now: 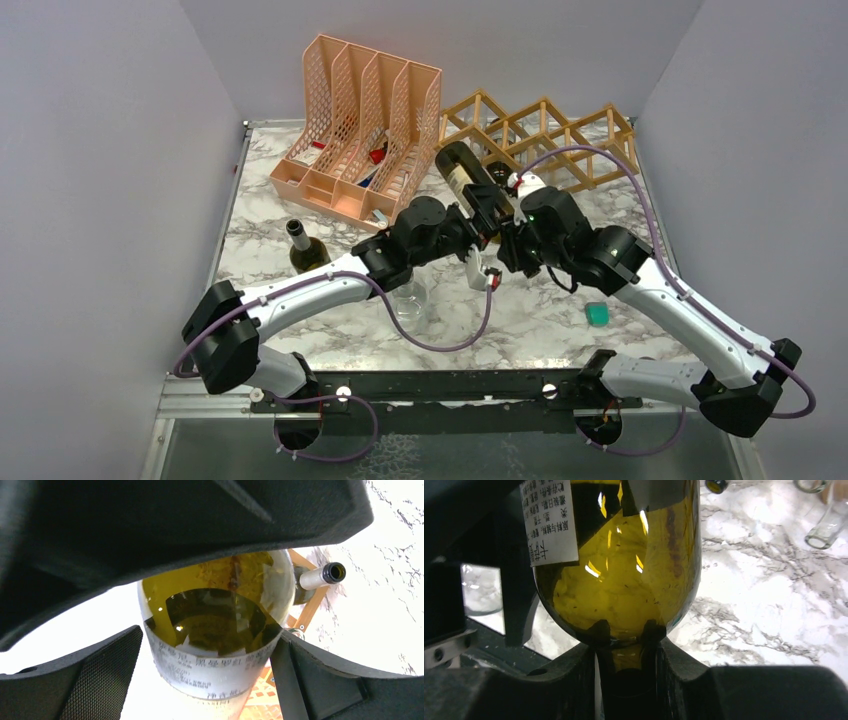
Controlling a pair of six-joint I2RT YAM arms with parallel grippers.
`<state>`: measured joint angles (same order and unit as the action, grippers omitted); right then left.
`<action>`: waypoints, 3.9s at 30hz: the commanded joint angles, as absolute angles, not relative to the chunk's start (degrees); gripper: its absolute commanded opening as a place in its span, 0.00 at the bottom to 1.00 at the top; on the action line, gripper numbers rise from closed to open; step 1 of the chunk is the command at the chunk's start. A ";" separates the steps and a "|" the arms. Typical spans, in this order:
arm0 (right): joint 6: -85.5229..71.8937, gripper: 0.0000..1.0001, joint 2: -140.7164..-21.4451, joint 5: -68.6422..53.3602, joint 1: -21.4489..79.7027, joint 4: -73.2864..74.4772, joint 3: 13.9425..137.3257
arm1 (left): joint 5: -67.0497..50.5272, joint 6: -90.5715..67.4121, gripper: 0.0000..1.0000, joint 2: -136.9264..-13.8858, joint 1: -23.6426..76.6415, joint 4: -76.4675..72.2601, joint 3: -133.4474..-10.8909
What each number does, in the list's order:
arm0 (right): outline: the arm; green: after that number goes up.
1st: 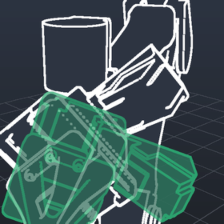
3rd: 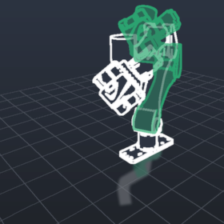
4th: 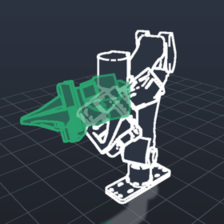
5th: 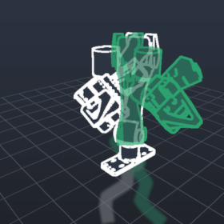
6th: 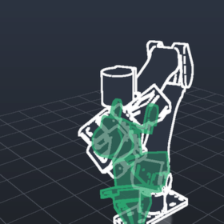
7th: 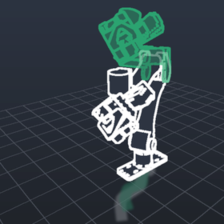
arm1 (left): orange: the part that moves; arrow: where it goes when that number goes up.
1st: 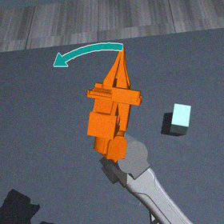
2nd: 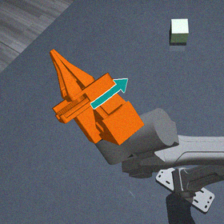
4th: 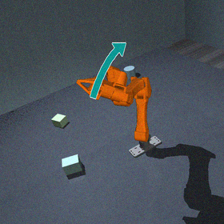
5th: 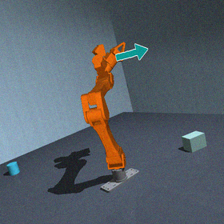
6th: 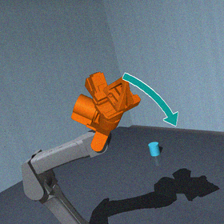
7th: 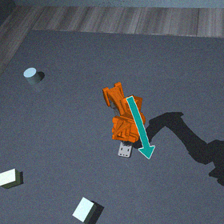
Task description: Put the wine bottle on the wine rack
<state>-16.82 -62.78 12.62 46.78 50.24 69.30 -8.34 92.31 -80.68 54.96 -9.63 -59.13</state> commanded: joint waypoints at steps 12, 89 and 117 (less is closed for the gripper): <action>-14.31 0.01 -61.44 18.45 39.87 43.84 70.93 | -11.25 92.21 0.99 -78.08 55.63 -14.12 -62.65; -16.82 0.01 -66.34 16.95 7.60 37.02 60.98 | 18.85 -8.57 0.99 -58.56 52.12 8.40 -66.74; 2.23 0.01 -77.02 17.45 4.98 17.45 65.42 | 15.65 -8.70 0.99 -55.68 52.12 11.78 -66.60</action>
<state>-3.70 -78.08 18.41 4.36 34.33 61.69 17.26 -8.14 -56.29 52.45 12.16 -66.72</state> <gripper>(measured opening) 0.365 0.987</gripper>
